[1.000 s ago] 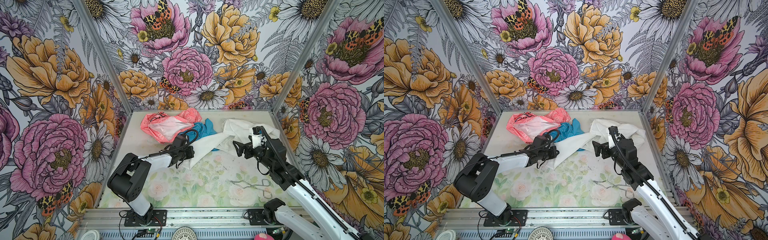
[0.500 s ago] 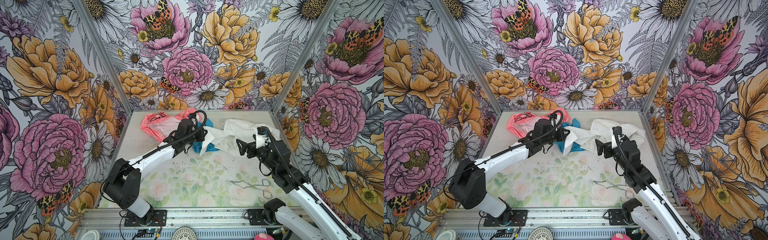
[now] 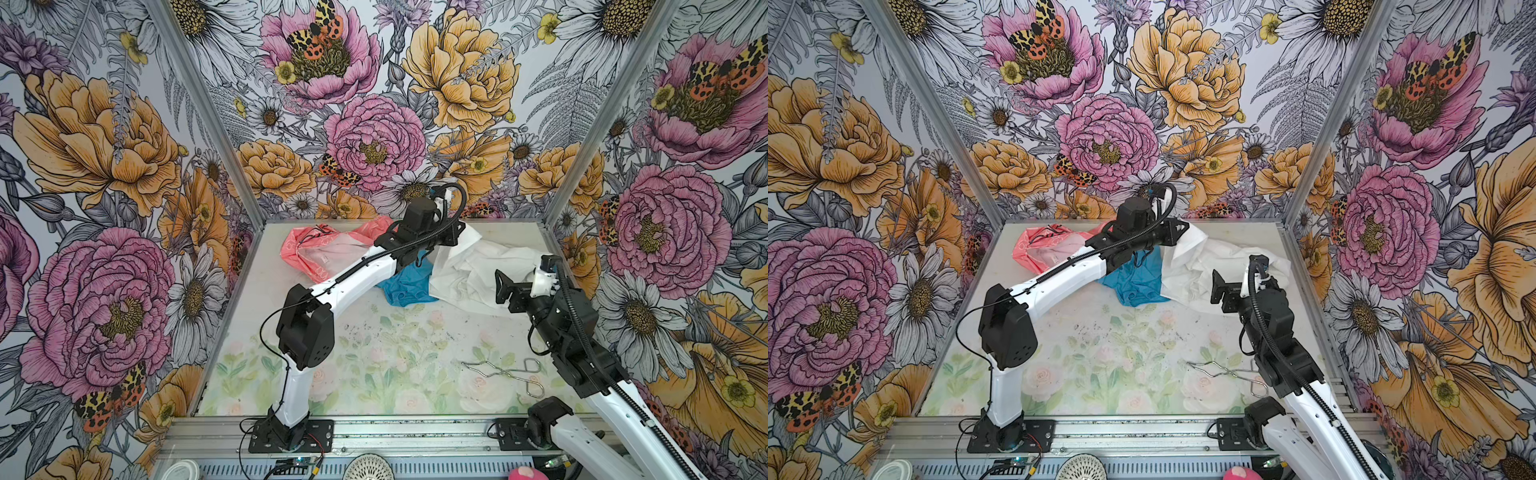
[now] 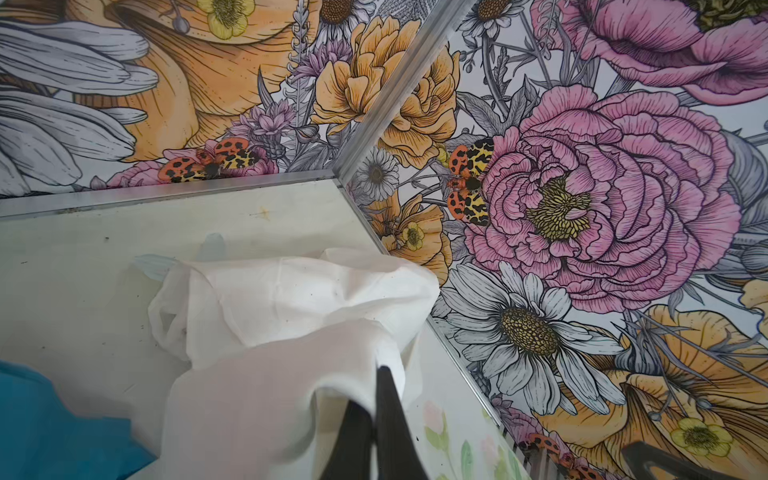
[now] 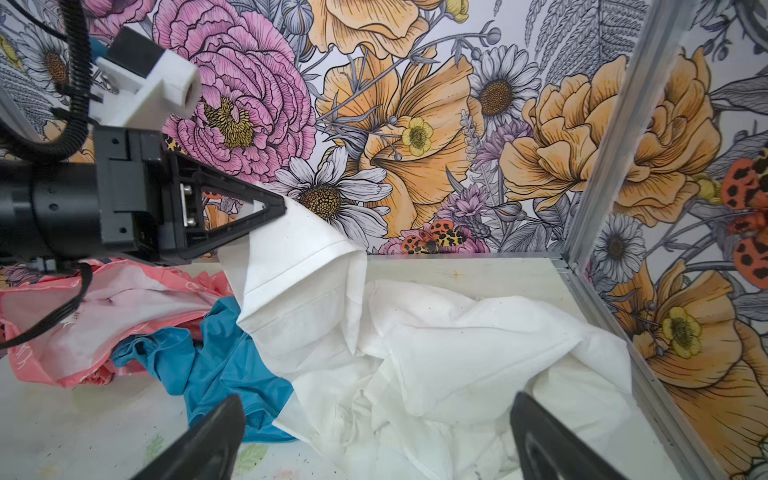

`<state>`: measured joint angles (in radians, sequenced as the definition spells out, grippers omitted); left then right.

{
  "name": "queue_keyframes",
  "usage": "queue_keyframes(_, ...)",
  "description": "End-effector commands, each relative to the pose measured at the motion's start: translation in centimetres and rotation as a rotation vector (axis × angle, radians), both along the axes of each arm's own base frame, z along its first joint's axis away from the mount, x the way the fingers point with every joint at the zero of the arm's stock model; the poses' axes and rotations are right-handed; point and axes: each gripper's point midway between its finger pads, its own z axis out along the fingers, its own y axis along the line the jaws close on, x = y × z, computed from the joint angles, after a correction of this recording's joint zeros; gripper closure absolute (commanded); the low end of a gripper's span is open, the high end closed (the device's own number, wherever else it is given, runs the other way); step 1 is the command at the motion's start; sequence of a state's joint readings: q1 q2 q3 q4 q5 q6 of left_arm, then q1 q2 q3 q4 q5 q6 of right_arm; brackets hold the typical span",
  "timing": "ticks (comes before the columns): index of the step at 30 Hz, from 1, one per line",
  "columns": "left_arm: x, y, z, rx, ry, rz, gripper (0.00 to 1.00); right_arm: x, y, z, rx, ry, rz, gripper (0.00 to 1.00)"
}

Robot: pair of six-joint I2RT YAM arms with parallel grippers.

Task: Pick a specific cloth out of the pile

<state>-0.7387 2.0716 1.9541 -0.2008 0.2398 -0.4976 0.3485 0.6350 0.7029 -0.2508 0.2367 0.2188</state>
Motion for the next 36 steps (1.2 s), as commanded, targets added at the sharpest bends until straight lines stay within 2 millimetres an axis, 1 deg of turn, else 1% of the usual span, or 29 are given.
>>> queue_keyframes(1,0.1,-2.9,1.1,-0.029,-0.018,-0.064,1.00,-0.3,-2.0,0.5,0.009,-0.020,-0.096,0.01)
queue_keyframes(6,1.1,-8.0,1.1,-0.123,-0.021,-0.123,1.00,-1.1,-3.6,1.3,0.016,-0.048,-0.167,0.01)
queue_keyframes(11,1.1,-12.0,0.5,-0.238,-0.022,-0.143,1.00,-2.4,-5.1,2.6,0.030,-0.093,-0.227,0.01)
queue_keyframes(13,1.0,-13.0,-0.8,-0.273,0.001,-0.137,1.00,-2.8,-5.5,3.1,0.031,-0.106,-0.243,0.01)
queue_keyframes(14,1.0,-13.5,-1.8,-0.272,0.015,-0.132,1.00,-3.0,-5.6,3.4,0.031,-0.113,-0.247,0.00)
queue_keyframes(15,0.8,-13.9,-3.1,-0.257,0.028,-0.130,0.96,-3.2,-5.6,3.6,0.031,-0.113,-0.246,0.01)
queue_keyframes(17,0.3,-14.7,-5.3,-0.219,0.050,-0.140,0.84,-3.3,-5.7,3.9,0.032,-0.117,-0.245,0.01)
queue_keyframes(19,-0.2,-15.3,-7.3,-0.183,0.073,-0.159,0.64,-3.3,-5.6,4.0,0.038,-0.117,-0.239,0.01)
queue_keyframes(20,-0.5,-15.4,-7.8,-0.170,0.083,-0.170,0.60,-3.3,-5.6,4.0,0.042,-0.115,-0.239,0.00)
queue_keyframes(21,-0.8,-15.5,-8.2,-0.158,0.091,-0.182,0.56,-3.3,-5.5,4.0,0.050,-0.117,-0.238,0.00)
queue_keyframes(23,-1.0,-15.1,-8.1,-0.127,0.092,-0.191,0.46,-3.3,-5.4,4.1,0.058,-0.117,-0.233,0.01)
queue_keyframes(24,-1.1,-14.8,-7.7,-0.109,0.081,-0.195,0.39,-3.3,-5.4,4.1,0.062,-0.116,-0.230,0.01)
queue_keyframes(26,-1.5,-14.0,-6.7,-0.073,0.056,-0.200,0.29,-3.2,-5.2,4.2,0.065,-0.115,-0.224,0.01)
queue_keyframes(27,-1.6,-13.4,-6.4,-0.052,0.046,-0.194,0.22,-3.2,-5.2,4.2,0.069,-0.114,-0.220,0.01)
queue_keyframes(29,-1.8,-12.2,-5.6,-0.020,0.033,-0.183,0.14,-3.1,-5.0,4.3,0.072,-0.113,-0.211,0.01)
queue_keyframes(30,-1.8,-11.5,-5.9,0.003,0.035,-0.176,0.11,-3.1,-4.9,4.3,0.074,-0.111,-0.208,0.00)
queue_keyframes(32,-2.1,-10.4,-5.5,0.030,0.031,-0.174,0.05,-3.0,-4.8,4.3,0.078,-0.110,-0.204,0.01)
queue_keyframes(36,-2.6,-8.2,-5.4,0.108,0.030,-0.166,0.03,-2.5,-4.1,4.0,0.075,-0.088,-0.173,0.01)
